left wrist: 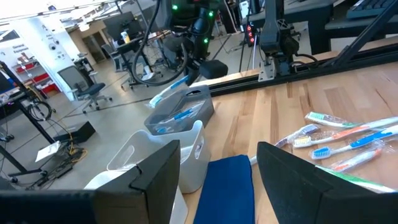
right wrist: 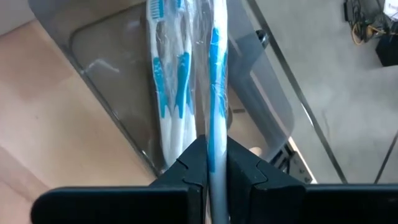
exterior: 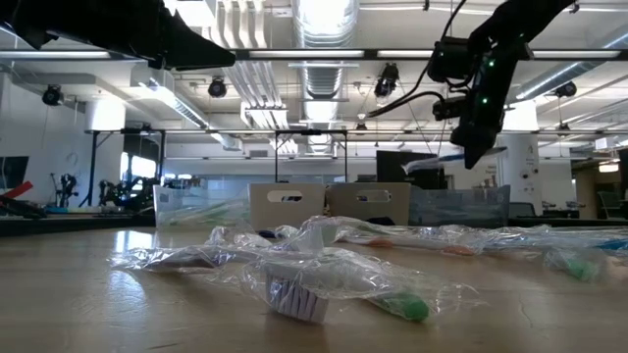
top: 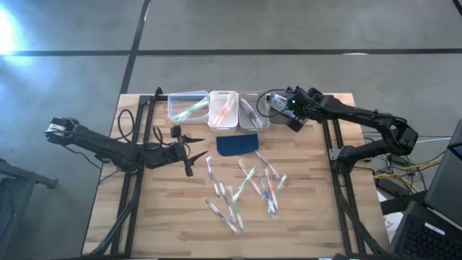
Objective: Pick & Place Toothbrushes
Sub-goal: Put the blue toothbrush into the transparent black bin
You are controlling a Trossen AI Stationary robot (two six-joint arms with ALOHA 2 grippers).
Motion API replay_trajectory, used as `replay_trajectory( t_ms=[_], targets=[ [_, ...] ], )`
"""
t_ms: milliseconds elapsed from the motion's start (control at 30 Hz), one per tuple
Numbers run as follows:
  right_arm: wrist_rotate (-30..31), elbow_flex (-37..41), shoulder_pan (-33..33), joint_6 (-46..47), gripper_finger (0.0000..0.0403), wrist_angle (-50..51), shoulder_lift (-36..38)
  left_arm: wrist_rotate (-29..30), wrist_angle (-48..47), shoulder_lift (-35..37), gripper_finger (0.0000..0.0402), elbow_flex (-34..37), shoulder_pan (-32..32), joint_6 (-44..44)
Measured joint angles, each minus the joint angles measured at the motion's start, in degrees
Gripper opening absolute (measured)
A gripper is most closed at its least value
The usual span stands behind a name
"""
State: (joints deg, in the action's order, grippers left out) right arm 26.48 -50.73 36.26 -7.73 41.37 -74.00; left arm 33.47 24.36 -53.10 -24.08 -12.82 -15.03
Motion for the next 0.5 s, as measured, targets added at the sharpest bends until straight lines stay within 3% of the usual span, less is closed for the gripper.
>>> replay_trajectory(
  t_ms=[500],
  targets=[
    [-1.8, 7.4, 2.2, -3.0, 0.0026, -12.1, 0.0, 0.0, 0.0, 0.0, 0.0218, 0.0, 0.0, 0.0]
  ],
)
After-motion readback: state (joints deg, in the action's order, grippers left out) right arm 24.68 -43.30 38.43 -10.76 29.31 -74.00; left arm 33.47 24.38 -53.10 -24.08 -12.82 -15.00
